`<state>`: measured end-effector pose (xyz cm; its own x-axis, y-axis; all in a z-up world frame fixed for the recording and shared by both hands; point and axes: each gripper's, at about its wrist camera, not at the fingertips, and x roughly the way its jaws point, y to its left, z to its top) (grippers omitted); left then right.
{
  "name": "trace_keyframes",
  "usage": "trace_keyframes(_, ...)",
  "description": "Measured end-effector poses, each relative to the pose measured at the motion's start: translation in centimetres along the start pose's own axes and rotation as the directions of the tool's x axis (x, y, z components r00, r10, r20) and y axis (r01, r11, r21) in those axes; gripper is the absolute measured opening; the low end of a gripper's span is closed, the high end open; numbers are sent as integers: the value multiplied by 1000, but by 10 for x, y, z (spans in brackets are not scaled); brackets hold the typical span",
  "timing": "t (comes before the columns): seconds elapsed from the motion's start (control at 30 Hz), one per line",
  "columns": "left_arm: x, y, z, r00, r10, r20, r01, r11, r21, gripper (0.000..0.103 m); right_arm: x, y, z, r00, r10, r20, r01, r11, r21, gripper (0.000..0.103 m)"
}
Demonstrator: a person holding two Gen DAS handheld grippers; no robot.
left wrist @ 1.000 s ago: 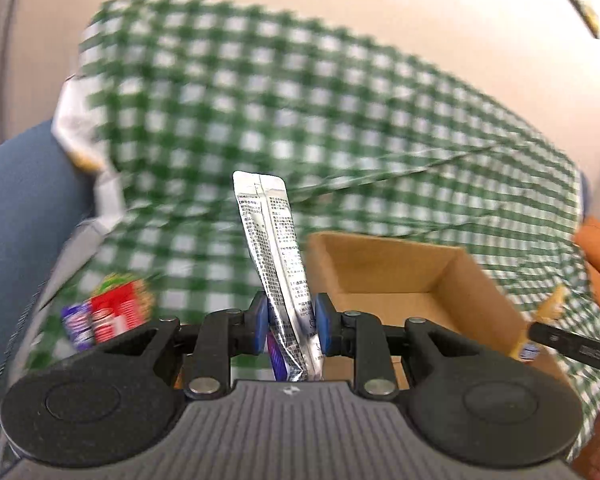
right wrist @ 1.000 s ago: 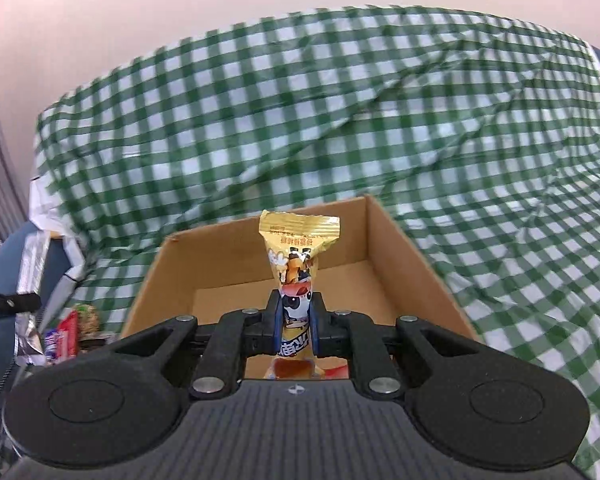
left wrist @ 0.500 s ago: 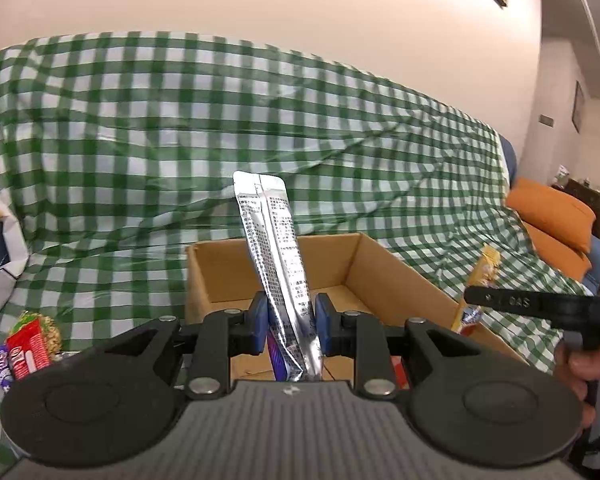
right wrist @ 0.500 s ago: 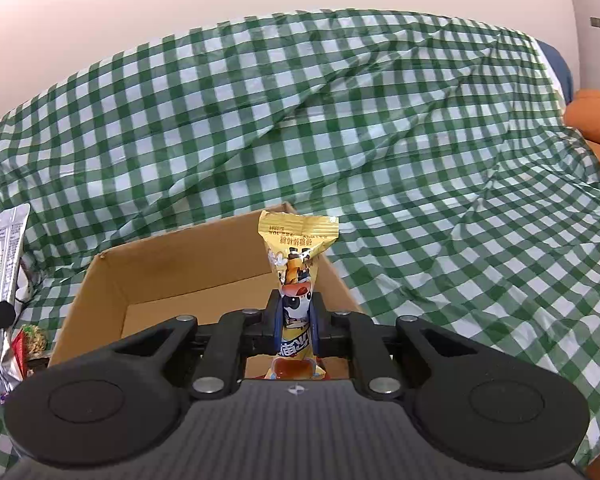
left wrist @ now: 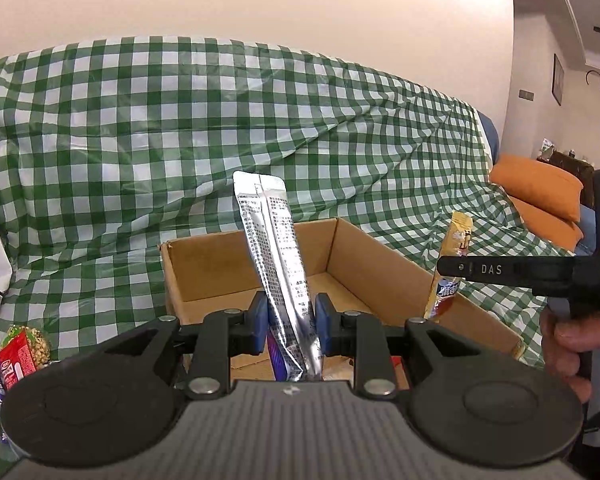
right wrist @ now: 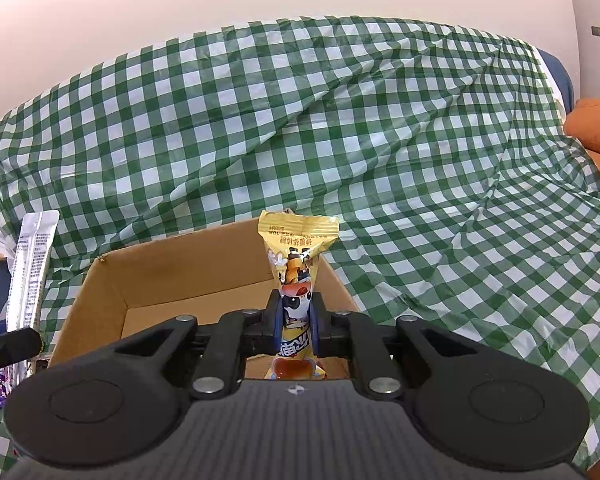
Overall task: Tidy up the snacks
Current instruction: 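Carry both snacks over the box and open both tools to release them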
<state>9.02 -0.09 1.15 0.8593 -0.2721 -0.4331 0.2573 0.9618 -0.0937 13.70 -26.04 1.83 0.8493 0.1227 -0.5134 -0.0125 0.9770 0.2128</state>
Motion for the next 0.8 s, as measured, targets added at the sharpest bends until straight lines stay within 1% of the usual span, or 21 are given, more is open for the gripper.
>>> trace_keyframes(0.8,0,-2,1,1000,6,-11,-6,1000,5,27,1,1,1,1000,18,-9,-18,1000,-16,14)
